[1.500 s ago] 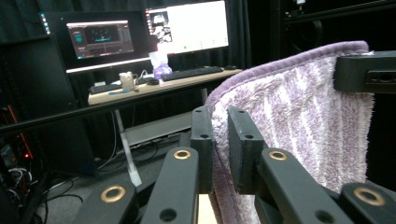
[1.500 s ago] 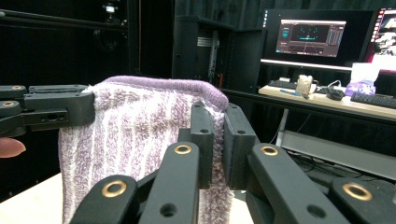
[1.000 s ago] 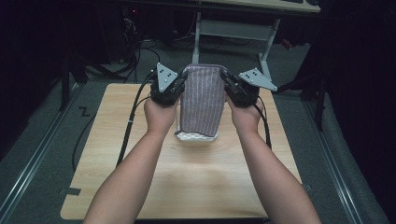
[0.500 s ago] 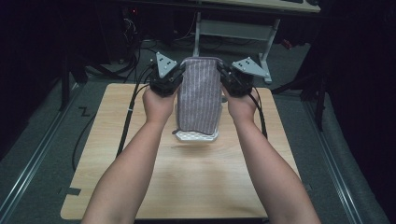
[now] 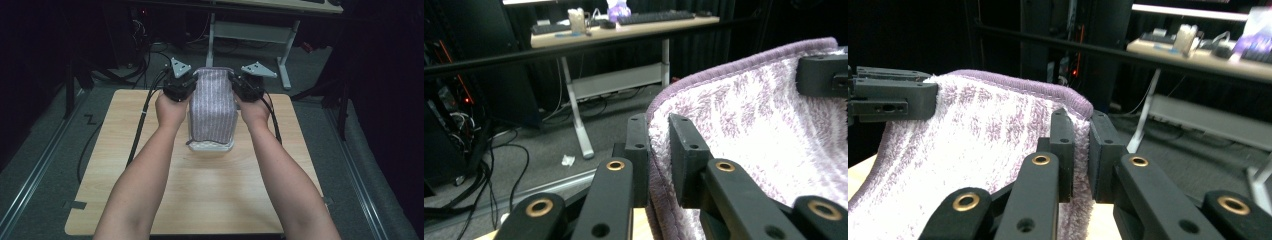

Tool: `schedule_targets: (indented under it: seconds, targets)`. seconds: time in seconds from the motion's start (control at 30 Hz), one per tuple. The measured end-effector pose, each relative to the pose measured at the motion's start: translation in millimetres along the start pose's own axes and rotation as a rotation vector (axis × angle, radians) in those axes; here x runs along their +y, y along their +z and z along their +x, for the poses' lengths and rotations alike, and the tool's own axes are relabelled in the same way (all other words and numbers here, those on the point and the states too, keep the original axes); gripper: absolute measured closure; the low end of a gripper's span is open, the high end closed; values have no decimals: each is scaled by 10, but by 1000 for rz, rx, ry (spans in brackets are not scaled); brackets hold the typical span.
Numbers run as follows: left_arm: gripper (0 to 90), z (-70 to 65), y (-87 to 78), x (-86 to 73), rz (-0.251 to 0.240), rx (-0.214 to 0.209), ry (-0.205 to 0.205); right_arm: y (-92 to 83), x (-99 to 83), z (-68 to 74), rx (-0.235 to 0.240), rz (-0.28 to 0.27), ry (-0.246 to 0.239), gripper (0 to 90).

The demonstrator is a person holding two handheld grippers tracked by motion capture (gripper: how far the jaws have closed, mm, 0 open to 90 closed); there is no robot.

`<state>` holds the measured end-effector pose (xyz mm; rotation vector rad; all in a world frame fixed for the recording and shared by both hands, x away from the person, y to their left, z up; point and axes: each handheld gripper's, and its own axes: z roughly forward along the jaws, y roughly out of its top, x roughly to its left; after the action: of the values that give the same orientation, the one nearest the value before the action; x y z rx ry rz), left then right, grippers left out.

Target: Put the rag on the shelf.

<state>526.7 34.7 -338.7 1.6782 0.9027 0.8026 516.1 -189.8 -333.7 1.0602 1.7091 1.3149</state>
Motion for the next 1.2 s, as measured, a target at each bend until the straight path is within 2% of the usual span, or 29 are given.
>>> schedule_targets:
  seconds: [0.07, 0.1, 0.17, 0.23, 0.33, 0.43, 0.53, 0.63, 0.73, 0.93, 1.0, 1.1, 1.2]
  targets:
    - [787, -2, 47, -40, 28, -6, 7, 52, -33, -22, 13, 29, 22, 791]
    - [768, 6, 70, -55, 43, -18, -10, 76, -50, -30, 9, 42, 21, 750]
    - [668, 27, 84, -61, 50, -29, -61, 103, -74, -35, 4, 65, 27, 658]
    - [613, 29, 77, -52, 40, -33, -82, 98, -76, -42, -3, 65, 20, 629]
    - [605, -3, 49, -49, 31, -44, -69, 61, -65, -54, -3, 56, 20, 613]
    - [590, -26, 9, -72, 18, -48, -82, 24, -79, -50, 2, 63, 22, 590]
    - [582, -47, -43, -95, 13, -53, -78, -14, -111, -40, 8, 76, 14, 572]
    - [548, -80, -93, -129, 12, -51, -76, -53, -146, -20, 11, 88, -13, 543]
    - [507, -116, -146, -148, 11, -51, -60, -95, -160, -13, 22, 92, -7, 532]
    - [428, -124, -254, -133, 26, -91, -60, -202, -155, 21, 46, 69, -15, 517]
    - [410, -114, -318, -140, 27, -93, -56, -243, -162, 42, 49, 68, -29, 501]
    - [392, -97, -444, -186, 23, -121, -86, -334, -187, 63, 65, 49, -25, 461]
    - [357, -112, -626, -278, 6, -141, -95, -454, -230, 93, 64, 47, -40, 440]
